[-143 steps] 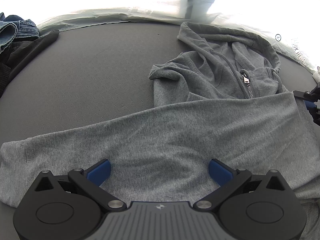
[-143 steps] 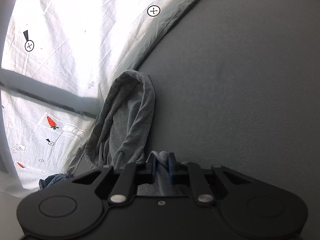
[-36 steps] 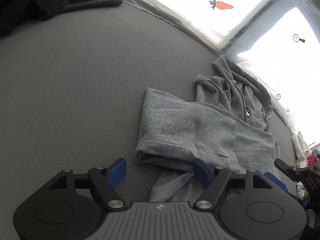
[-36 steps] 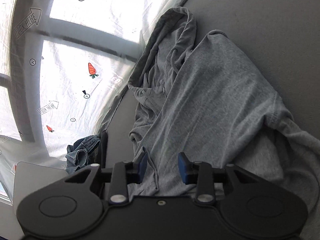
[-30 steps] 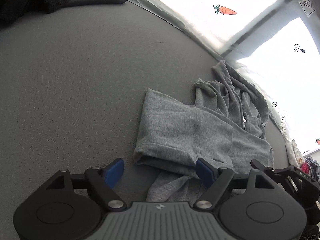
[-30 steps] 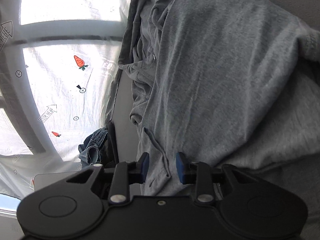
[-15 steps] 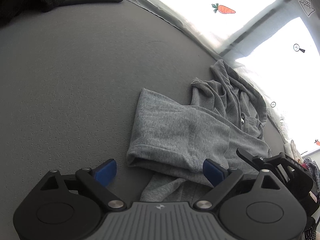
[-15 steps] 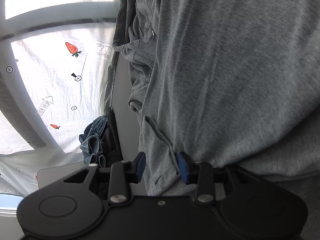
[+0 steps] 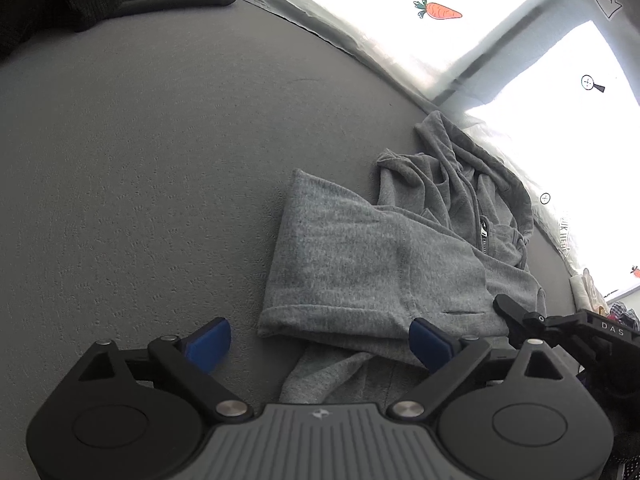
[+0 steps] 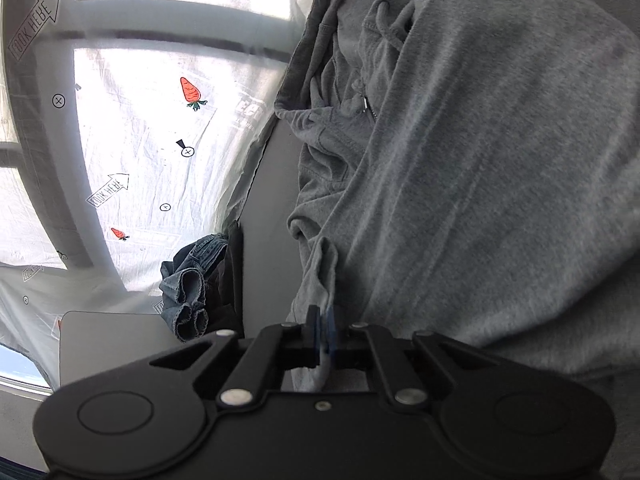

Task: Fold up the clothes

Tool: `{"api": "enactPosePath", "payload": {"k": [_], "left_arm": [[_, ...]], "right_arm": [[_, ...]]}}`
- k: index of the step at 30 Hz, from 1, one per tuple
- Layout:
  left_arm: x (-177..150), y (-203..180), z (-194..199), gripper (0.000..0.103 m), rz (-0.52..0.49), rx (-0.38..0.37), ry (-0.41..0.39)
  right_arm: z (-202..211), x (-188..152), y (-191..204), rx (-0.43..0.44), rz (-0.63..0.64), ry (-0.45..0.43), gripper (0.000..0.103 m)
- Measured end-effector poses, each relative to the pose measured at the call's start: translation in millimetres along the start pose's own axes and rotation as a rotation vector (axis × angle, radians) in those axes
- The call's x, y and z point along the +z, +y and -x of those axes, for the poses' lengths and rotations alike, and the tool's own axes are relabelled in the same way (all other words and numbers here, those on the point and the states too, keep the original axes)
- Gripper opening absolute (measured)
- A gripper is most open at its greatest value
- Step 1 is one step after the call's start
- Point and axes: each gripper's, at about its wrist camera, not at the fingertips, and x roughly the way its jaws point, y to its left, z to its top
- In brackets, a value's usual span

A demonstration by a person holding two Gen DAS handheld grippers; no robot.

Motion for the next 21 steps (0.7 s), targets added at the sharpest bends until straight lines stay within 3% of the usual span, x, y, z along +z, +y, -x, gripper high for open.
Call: {"api": "enactPosePath", "payload": {"k": [7, 16, 21], "left_arm": [[-2.8, -16.2, -4.0, 0.096, -0.094, 0.086, 0.042], [1.8, -26.7, -8.4, 0.096, -0.142, 0.131, 0.054], [-0.7, -39.6, -17.2, 0.096, -0.218, 0.182, 0.065]], "right_arm": [[40.4, 3.1, 25.2, -0.066, 0.266, -0.120, 0.004], [102.5, 18.0, -3.1, -0.152, 0.263, -0.312, 0.004], [116.2, 19.4, -23.3, -0.253, 0.258, -0.345, 0.004]]}}
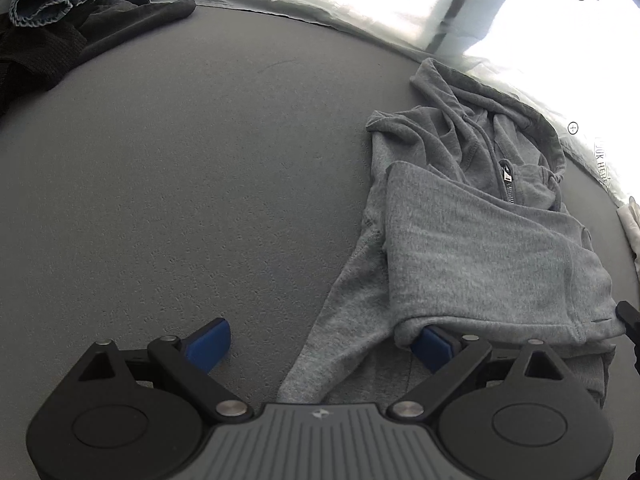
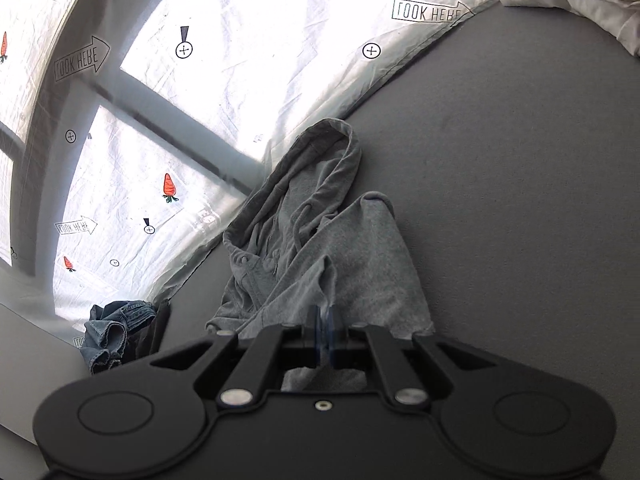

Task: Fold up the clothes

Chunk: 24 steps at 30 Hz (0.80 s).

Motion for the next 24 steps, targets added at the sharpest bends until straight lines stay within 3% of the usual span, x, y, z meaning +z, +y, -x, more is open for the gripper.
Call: {"api": "enactPosePath", "payload": {"k": [8, 14, 16, 18, 20, 24], "left_arm": [[-14.3, -21.5, -7.7, 0.102, -0.207, 0.072, -0.003], [-12.1, -21.5, -6.7, 0.103, -0.219, 0.079, 0.015], [-10.0, -18.8, -4.8, 0.103, -0.209, 0.067, 0.023], [-9.1, -16.8, -1.4, 0.103, -0.214, 0.060, 0.023], [-6.5, -14.6, 3.2, 0.103, -0.221, 0.052, 0.016], [10.4, -7.1, 14.3, 0.103, -0.197, 0.030, -0.014]], "right_arm": [[-12.5, -11.1, -2.7, -0.116, 0.100, 0.041, 0.004], [-16.4, -9.6, 4.1, -0.147, 0.155, 0.072, 0.010], [-15.1, -8.3, 7.3, -0.144, 0.170, 0.075, 0.020], [-13.0, -6.8, 12.7, -0.155, 0.203, 0.069, 0.045], [-11.1, -4.2, 18.3, -0.168, 0.237, 0.068, 0.049], [-9.8, 5.7, 26.1, -0.223, 0.304, 0.064, 0.077]]}}
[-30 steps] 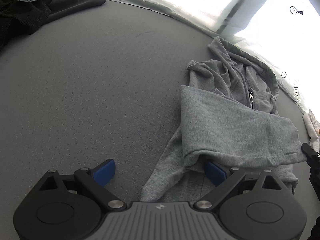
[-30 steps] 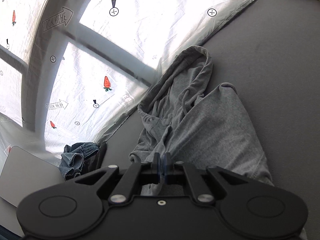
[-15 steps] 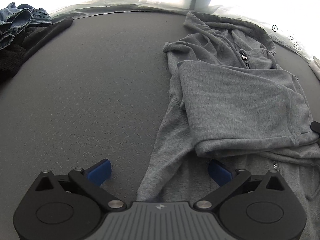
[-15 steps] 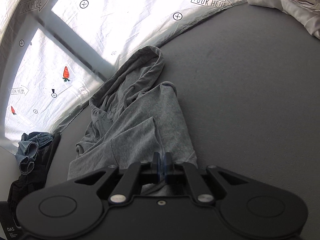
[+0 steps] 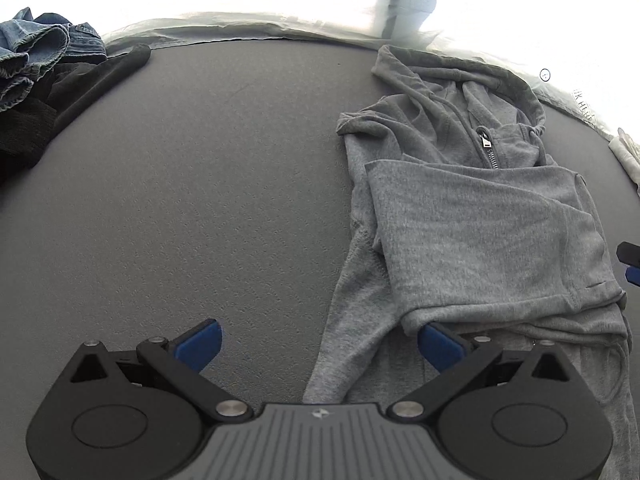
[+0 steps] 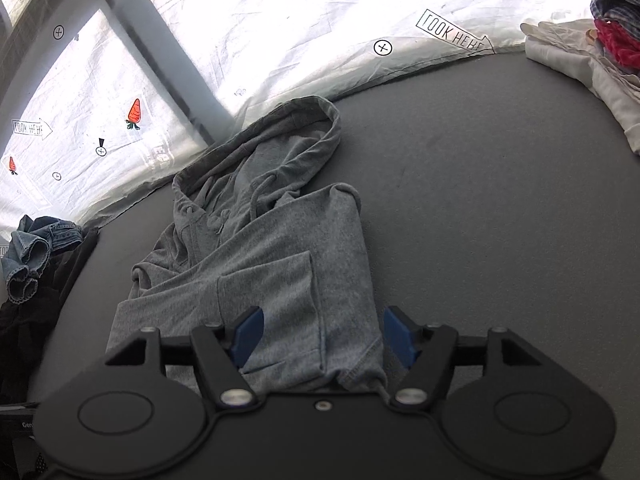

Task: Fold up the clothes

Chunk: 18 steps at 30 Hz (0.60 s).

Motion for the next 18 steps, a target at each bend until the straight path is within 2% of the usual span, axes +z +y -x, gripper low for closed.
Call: {"api": "enactPosePath", "payload": {"k": [3, 5, 7, 12, 14, 18], "left_arm": [[20.0, 5.2, 3.2, 0.103, 0.011, -0.023, -0.026], [36.3, 1.1, 0.3, 0.103, -0.019, -0.013, -0.043], [54.4, -6.4, -3.3, 0.103, -0.073, -0.019, -0.053], [89.4, -10.3, -3.0, 0.103, -0.210, -0.197, -0.018], [98.3, -0.5, -0.3, 0.103, -0.199, -0.239, -0.019], [128.4, 27.4, -9.3, 0.103, 0.017, -0.203, -0.094]], "right_arm": [[-4.7, 12.1, -1.7, -0.043, 0.038, 0.002, 0.088], [-13.9, 23.5, -3.1, -0.093, 0.073, 0.002, 0.096], [-25.4, 35.6, -2.5, -0.138, 0.117, -0.006, 0.099], [-52.1, 68.8, 3.3, -0.203, 0.186, -0.031, 0.099], [-61.9, 80.1, 4.6, -0.192, 0.188, -0.041, 0.099], [-89.5, 97.0, 9.9, -0.184, 0.234, -0.053, 0.101]]}}
